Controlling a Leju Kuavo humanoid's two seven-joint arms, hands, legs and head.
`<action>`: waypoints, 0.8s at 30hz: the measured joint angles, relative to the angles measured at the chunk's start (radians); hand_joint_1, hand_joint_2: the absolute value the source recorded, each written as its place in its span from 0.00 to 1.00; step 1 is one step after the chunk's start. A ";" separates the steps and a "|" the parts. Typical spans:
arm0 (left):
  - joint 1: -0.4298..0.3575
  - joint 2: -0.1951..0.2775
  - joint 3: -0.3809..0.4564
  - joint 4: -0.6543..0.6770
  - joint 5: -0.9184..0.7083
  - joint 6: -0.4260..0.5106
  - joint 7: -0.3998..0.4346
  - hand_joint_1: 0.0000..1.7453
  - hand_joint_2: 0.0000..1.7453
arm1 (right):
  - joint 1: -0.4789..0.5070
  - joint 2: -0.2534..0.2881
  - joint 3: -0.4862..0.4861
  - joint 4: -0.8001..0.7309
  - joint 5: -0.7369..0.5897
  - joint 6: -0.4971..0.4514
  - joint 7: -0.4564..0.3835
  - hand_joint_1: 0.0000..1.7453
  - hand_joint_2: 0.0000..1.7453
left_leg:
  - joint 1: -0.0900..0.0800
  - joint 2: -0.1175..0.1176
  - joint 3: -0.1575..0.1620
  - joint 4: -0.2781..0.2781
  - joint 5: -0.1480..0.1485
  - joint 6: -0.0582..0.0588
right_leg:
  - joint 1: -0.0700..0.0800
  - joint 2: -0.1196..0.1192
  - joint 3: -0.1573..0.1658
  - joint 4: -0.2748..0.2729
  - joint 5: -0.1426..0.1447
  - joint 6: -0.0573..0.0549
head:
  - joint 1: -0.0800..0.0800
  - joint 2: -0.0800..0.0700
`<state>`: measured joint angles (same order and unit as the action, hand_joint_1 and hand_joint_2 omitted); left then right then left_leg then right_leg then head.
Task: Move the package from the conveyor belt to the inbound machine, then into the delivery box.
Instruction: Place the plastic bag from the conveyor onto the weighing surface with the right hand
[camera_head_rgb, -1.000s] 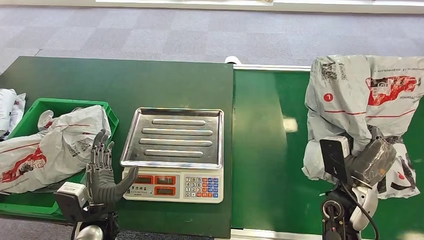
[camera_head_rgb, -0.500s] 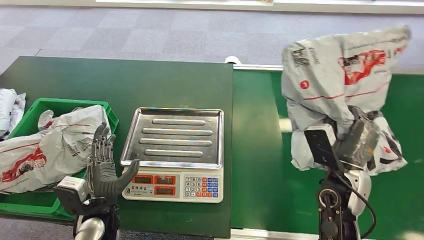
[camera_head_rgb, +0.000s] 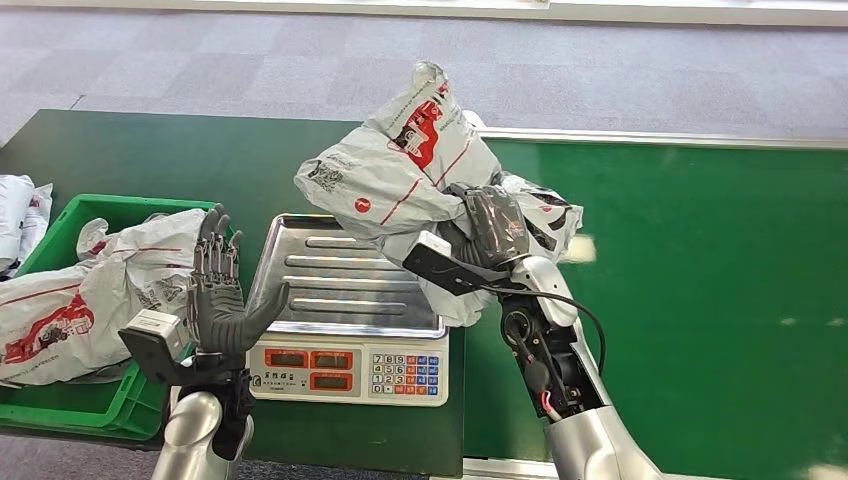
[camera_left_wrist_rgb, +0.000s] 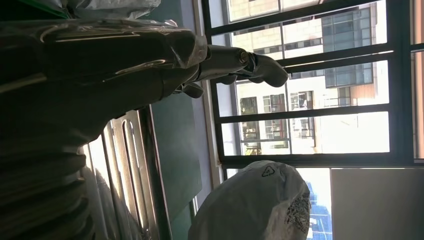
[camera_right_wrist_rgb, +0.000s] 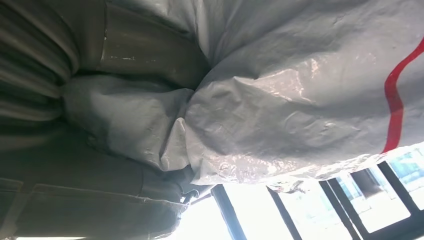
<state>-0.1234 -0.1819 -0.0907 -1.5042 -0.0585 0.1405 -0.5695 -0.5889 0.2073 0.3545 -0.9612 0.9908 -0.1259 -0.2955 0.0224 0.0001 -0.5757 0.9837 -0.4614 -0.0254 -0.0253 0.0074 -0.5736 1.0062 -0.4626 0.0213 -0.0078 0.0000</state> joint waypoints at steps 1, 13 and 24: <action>-0.001 0.001 -0.001 0.002 0.000 0.000 0.000 0.00 1.00 | -0.004 0.001 0.006 0.011 -0.001 0.000 0.000 1.00 1.00 | 0.000 0.000 0.000 0.000 0.000 0.000 | 0.000 0.000 0.000 0.000 0.000 0.000 | 0.000 0.000; -0.004 0.006 -0.002 0.012 0.000 0.003 0.002 0.00 1.00 | -0.021 0.005 0.036 0.071 -0.001 0.020 -0.013 1.00 1.00 | 0.000 0.000 0.000 0.000 0.000 0.000 | 0.000 0.000 0.000 0.000 0.000 0.000 | 0.000 0.000; -0.033 0.002 0.010 0.011 -0.012 0.024 0.034 0.00 1.00 | -0.064 0.126 0.210 0.241 -0.008 0.051 -0.039 1.00 1.00 | 0.001 0.001 -0.001 0.000 0.000 0.000 | 0.001 0.001 -0.002 0.000 0.000 0.000 | 0.000 0.000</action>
<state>-0.1563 -0.1800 -0.0806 -1.4929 -0.0701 0.1641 -0.5353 -0.6529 0.3329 0.5642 -0.7204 0.9827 -0.0752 -0.3345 0.0231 0.0009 -0.5771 0.9835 -0.4615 -0.0256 -0.0245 0.0080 -0.5757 1.0064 -0.4626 0.0210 -0.0076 0.0000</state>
